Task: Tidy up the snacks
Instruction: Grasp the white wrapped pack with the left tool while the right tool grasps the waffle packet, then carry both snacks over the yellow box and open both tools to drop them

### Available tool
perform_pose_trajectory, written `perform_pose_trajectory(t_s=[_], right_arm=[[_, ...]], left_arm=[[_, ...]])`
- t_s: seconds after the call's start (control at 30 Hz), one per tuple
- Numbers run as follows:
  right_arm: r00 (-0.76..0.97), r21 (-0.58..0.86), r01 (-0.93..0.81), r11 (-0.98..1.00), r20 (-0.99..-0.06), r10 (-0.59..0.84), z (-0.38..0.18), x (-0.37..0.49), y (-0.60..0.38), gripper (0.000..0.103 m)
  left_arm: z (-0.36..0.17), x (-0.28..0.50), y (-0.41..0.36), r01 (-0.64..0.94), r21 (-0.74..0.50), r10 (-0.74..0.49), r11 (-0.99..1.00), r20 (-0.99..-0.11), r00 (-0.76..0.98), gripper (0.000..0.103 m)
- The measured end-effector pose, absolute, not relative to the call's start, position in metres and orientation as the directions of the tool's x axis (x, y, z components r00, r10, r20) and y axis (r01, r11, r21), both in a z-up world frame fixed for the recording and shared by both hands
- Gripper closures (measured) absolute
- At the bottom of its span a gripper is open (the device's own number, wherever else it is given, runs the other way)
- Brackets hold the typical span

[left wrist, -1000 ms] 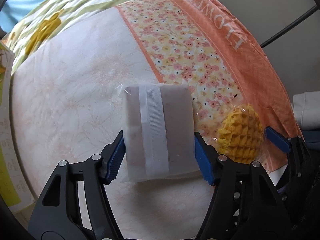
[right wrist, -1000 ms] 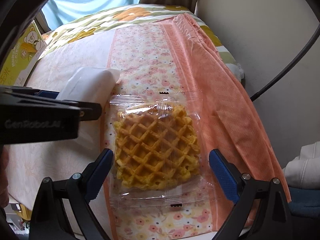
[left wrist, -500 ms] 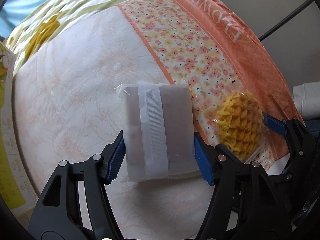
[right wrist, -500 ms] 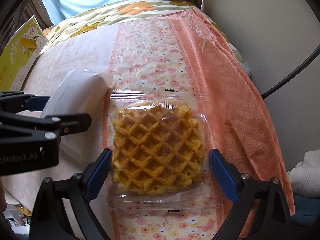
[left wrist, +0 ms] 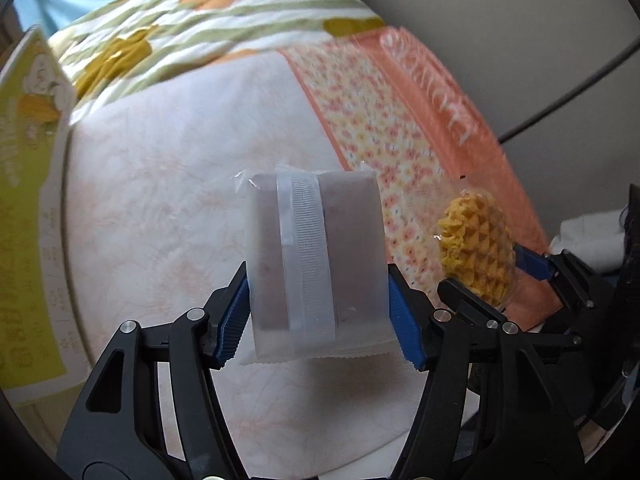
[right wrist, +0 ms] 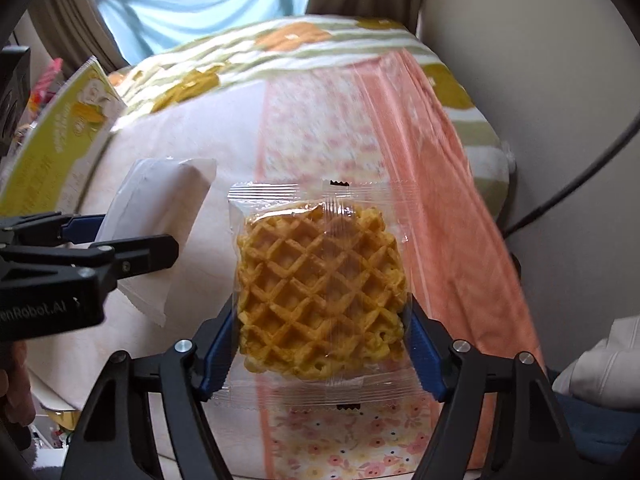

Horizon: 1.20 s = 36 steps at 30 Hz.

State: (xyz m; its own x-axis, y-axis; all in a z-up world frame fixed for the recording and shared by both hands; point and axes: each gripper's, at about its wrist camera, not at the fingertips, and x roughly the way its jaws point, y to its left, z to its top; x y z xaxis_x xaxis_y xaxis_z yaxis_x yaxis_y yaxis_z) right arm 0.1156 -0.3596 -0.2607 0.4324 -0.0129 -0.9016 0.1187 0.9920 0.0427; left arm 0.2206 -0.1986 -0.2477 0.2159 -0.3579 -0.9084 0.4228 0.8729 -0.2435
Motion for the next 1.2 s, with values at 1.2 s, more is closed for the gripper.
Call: perform_pose_trajectory(t_s=[1.2], right_arm=[[0.54,0.23,-0.339,0.912,-0.746,0.389,-0.101,0.238,-0.056,0.032]], left_arm=[[-0.152,0.27,0.19,0.037,-0.235,-0.229,0.971,-0.881,0.415,0.043]])
